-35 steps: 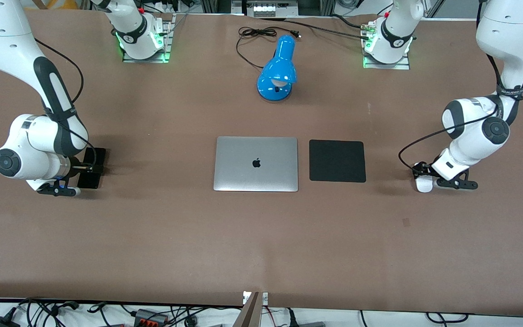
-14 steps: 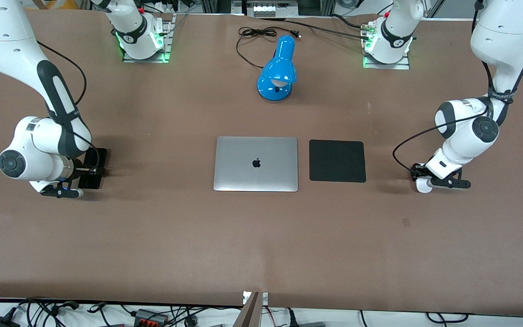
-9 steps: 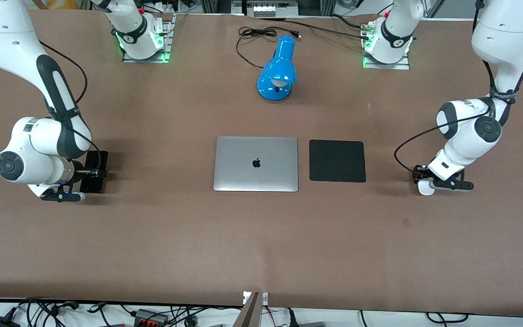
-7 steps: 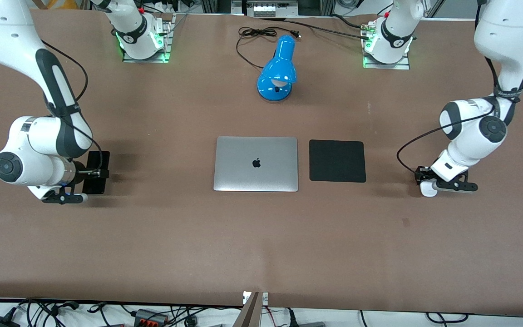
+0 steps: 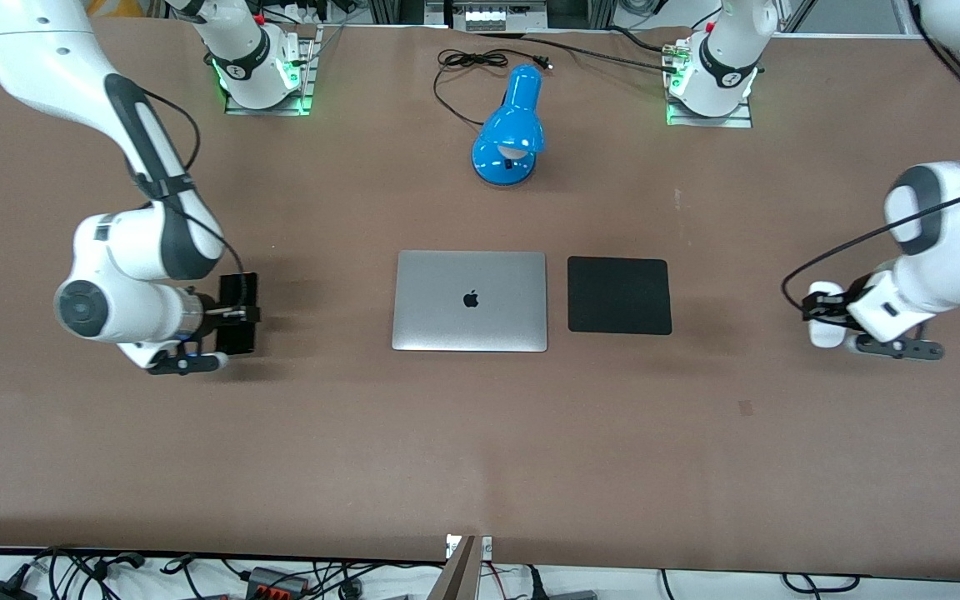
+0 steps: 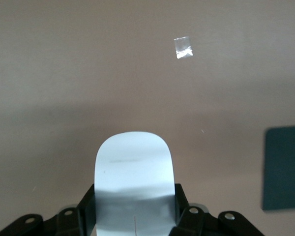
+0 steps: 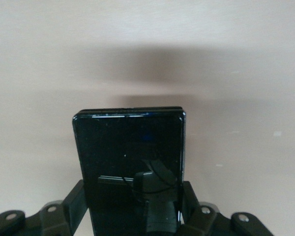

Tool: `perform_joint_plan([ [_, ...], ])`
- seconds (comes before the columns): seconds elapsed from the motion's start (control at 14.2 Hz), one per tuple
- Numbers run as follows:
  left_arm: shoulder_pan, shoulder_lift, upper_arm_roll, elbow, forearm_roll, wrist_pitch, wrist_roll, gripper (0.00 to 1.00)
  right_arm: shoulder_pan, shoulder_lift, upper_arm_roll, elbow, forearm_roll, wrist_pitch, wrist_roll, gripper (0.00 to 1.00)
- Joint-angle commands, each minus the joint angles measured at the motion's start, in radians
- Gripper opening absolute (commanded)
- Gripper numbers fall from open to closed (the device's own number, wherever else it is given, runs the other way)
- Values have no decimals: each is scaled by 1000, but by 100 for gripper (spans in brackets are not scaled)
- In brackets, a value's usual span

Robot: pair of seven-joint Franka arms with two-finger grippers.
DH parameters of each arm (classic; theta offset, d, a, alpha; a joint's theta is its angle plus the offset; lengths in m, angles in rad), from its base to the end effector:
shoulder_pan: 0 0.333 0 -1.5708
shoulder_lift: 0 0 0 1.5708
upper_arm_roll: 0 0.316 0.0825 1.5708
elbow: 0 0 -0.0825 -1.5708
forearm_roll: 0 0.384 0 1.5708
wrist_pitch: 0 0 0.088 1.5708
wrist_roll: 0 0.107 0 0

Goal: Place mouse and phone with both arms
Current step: 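Carry the phone toward the laptop while the left gripper carries the mouse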

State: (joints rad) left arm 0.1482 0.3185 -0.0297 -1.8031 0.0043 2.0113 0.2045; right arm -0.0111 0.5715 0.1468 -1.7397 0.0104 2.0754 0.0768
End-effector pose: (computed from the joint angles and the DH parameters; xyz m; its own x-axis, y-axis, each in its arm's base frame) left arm 0.6188 0.0751 0.3606 0.9904 -0.0879 -0.1065 -0.0854 -0.9960 0.0278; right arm 0.6355 0.0803 0.2349 0.9710 0.0460 -0.2345 0.0306 -0.9971 -0.0690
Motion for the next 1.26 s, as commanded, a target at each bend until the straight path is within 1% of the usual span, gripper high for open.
perform_joint_plan([
  [0.0, 1, 10, -21, 178, 22, -211, 7, 34, 68, 19, 2, 6, 16, 31, 113, 21],
  [0.07, 1, 7, -36, 209, 22, -259, -2, 34, 101, 28, 2, 6, 16, 50, 168, 21],
  [0.14, 1, -8, -56, 215, 20, -284, -3, 34, 127, 33, 2, 6, 16, 66, 208, 21],
  [0.28, 1, -22, -122, 206, 17, -283, -25, 35, 172, 47, 2, 6, 29, 83, 270, 21],
  [0.42, 1, -21, -185, 200, 19, -281, -144, 35, 215, 57, 2, 6, 94, 95, 291, 21],
  [0.56, 1, -19, -257, 180, 20, -263, -248, 35, 256, 70, 0, 6, 111, 124, 299, 21],
  [0.63, 1, -21, -294, 151, 22, -235, -299, 35, 261, 83, 0, 6, 111, 133, 305, 21],
  [0.77, 1, -25, -344, 95, 23, -177, -364, 35, 264, 99, 0, 6, 99, 150, 305, 22],
  [0.91, 1, -32, -375, 4, 45, -58, -427, 35, 287, 105, 0, 8, 92, 153, 304, 22],
  [1.05, -2, -41, -423, -105, 124, 85, -540, 35, 306, 113, -3, 8, 80, 175, 304, 22],
  [1.19, -13, -33, -458, -183, 244, 199, -667, 35, 304, 120, -4, 8, 66, 178, 301, 22],
])
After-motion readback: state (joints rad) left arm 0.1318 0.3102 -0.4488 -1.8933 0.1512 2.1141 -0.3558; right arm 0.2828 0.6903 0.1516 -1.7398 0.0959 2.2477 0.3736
